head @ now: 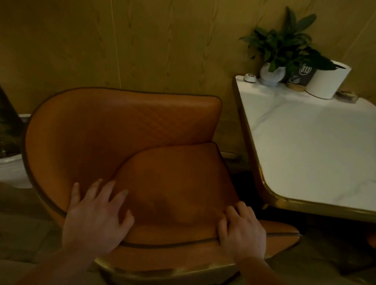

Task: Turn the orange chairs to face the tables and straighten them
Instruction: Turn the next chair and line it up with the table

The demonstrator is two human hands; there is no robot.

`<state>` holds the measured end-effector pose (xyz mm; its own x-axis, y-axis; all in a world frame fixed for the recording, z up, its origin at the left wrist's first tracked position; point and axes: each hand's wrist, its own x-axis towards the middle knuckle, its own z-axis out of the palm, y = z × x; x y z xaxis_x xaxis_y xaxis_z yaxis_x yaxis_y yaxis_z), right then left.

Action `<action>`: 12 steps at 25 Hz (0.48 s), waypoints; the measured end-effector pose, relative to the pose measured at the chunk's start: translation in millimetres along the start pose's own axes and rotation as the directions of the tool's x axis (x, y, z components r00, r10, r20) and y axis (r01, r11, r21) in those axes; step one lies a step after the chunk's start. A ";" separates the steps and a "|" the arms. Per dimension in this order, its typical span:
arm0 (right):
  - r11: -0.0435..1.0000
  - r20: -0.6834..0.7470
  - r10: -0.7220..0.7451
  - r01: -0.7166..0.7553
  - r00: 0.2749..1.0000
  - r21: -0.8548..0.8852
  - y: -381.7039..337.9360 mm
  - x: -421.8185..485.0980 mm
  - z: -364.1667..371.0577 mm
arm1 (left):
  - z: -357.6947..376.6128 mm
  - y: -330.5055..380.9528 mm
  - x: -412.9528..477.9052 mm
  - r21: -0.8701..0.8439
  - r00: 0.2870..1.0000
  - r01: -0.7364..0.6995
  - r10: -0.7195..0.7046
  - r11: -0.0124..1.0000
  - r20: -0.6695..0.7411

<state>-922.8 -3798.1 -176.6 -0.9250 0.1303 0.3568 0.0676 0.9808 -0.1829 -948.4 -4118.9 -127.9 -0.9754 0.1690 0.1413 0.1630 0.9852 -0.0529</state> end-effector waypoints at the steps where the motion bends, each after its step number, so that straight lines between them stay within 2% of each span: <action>1: 1.000 0.004 0.001 -0.001 1.000 -0.002 0.1 3.4 1.4 | -0.9 0.0 3.1 0.002 1.000 0.002 -0.002 1.000 0.009; 12: 1.000 -0.043 -0.011 0.011 0.999 0.000 0.5 52.5 22.7 | 4.2 -4.9 54.8 -0.013 1.000 0.006 -0.006 1.000 -0.005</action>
<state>-979.9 -3794.0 -178.8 -0.9088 0.1258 0.3979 0.0574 0.9821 -0.1794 -1003.2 -4114.5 -124.0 -0.9757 0.1630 0.1464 0.1589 0.9865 -0.0393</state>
